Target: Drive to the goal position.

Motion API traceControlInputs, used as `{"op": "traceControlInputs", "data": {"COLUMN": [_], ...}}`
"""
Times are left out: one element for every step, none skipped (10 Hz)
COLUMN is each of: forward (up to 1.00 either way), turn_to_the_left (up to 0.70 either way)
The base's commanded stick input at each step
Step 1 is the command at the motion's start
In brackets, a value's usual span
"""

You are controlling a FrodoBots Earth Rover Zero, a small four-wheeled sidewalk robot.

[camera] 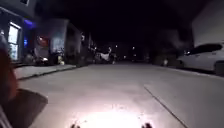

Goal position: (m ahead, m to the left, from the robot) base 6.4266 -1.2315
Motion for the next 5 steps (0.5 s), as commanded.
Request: {"op": "traceControlInputs", "data": {"forward": [0.85,0.85,0.85,0.85,0.85], "turn_to_the_left": [0.00,0.00,0.00,0.00,0.00]}}
